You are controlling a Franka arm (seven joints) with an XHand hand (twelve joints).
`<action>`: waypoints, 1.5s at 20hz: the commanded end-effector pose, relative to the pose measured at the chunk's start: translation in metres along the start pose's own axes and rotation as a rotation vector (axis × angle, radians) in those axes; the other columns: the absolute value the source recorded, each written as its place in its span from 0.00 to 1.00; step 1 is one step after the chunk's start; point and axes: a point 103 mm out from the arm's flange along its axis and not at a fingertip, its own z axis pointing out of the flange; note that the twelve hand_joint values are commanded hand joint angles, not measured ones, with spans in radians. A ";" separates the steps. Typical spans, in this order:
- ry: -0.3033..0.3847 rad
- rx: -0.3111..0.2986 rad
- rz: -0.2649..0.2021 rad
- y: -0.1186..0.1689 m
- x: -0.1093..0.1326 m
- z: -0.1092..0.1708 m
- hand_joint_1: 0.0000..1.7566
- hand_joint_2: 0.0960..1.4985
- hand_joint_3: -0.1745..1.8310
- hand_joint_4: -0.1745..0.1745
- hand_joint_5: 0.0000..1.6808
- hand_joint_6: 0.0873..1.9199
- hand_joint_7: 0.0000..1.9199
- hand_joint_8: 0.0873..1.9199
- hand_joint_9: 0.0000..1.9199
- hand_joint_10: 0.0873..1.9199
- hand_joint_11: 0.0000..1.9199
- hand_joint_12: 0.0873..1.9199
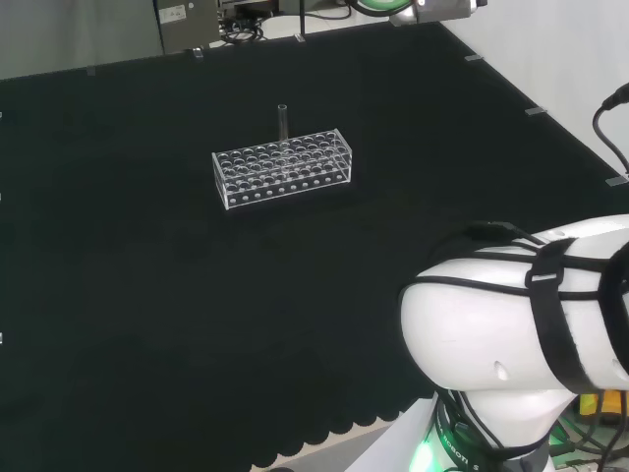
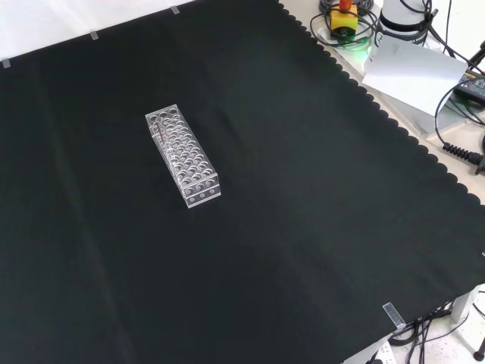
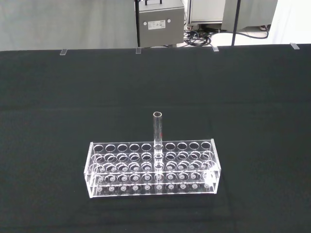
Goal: Pick up the test tube.
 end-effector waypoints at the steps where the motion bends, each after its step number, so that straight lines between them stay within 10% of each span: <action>1: -0.005 -0.008 0.000 0.001 -0.001 0.000 0.23 0.45 0.32 0.46 0.03 0.00 0.02 0.11 0.02 0.16 0.02 0.65; 7: 0.001 -0.015 -0.015 0.011 -0.003 0.003 0.16 0.54 0.21 0.47 0.00 0.00 0.00 0.04 0.00 0.09 0.00 0.59; 19: 0.034 -0.022 -0.066 0.091 0.003 0.019 0.20 0.58 0.15 0.39 0.09 0.00 0.01 0.38 0.00 0.45 0.00 0.78; 30: 0.000 0.037 -0.093 0.153 0.002 0.053 0.26 0.59 0.15 0.31 0.16 0.00 0.10 0.42 0.07 0.48 0.00 0.82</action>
